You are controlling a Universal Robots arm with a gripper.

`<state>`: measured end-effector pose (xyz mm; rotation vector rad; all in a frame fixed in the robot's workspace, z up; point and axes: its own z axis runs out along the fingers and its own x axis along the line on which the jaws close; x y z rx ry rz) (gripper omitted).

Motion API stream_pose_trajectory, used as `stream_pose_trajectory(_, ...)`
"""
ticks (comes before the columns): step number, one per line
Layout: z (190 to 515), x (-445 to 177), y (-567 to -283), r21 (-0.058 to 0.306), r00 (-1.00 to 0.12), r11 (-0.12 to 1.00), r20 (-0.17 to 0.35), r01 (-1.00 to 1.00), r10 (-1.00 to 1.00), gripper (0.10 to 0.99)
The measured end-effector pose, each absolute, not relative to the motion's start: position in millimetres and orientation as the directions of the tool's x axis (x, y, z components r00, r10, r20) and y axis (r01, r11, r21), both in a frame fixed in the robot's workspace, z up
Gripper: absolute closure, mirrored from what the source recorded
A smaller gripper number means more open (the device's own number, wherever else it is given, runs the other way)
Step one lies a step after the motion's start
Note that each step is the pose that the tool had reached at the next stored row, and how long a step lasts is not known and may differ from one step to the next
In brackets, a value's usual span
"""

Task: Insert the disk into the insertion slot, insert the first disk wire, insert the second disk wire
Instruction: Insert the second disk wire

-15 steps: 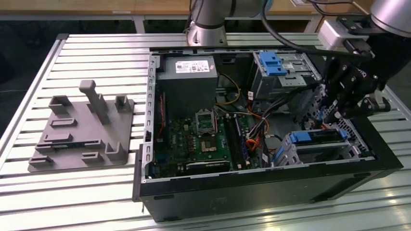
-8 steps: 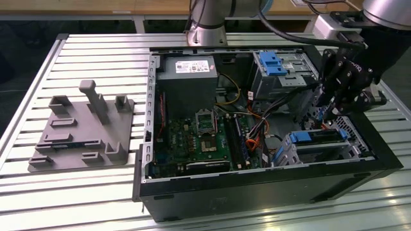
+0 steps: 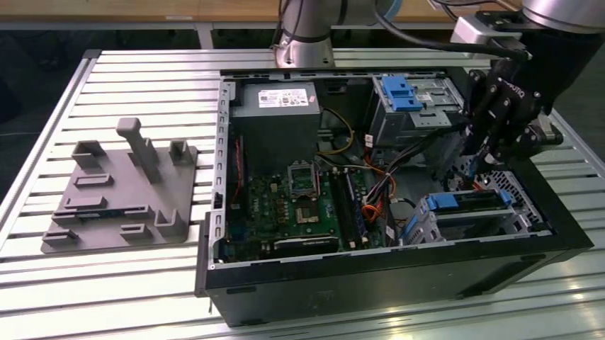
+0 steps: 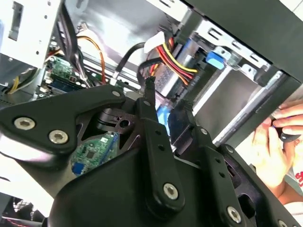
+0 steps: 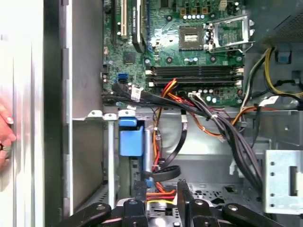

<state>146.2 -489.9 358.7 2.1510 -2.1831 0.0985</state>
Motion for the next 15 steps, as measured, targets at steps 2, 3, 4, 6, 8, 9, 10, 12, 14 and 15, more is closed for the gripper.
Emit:
stream_pose_trajectory(2, 358.7, 146.2, -487.1, 0.009, -0.01, 0.011, 0.102, -1.0, -0.995, 0.694)
stream_pose_trajectory(3, 358.7, 146.2, -486.3, 0.012, -0.008, 0.01, 0.107, -1.0, -0.994, 0.694)
stream_pose_trajectory(4, 358.6, 146.2, -485.7, 0.015, -0.006, 0.008, 0.114, -1.0, -0.993, 0.694)
stream_pose_trajectory(6, 358.6, 146.1, -484.5, 0.021, -0.001, 0.004, 0.13, -1.0, -0.991, 0.694)
stream_pose_trajectory(8, 358.7, 146.0, -483.5, 0.026, 0.005, -0.001, 0.151, -1.0, -0.988, 0.694)
stream_pose_trajectory(9, 358.7, 146.0, -483.0, 0.029, 0.008, -0.003, 0.163, -1.0, -0.987, 0.694)
stream_pose_trajectory(10, 358.7, 145.8, -482.7, 0.032, 0.011, -0.006, 0.176, -0.999, -0.984, 0.694)
stream_pose_trajectory(12, 358.7, 145.4, -482.2, 0.039, 0.02, -0.012, 0.205, -0.999, -0.978, 0.694)
stream_pose_trajectory(14, 358.6, 144.7, -481.7, 0.045, 0.03, -0.02, 0.238, -0.999, -0.971, 0.694)
stream_pose_trajectory(15, 358.5, 144.1, -481.3, 0.047, 0.035, -0.024, 0.251, -0.999, -0.967, 0.694)
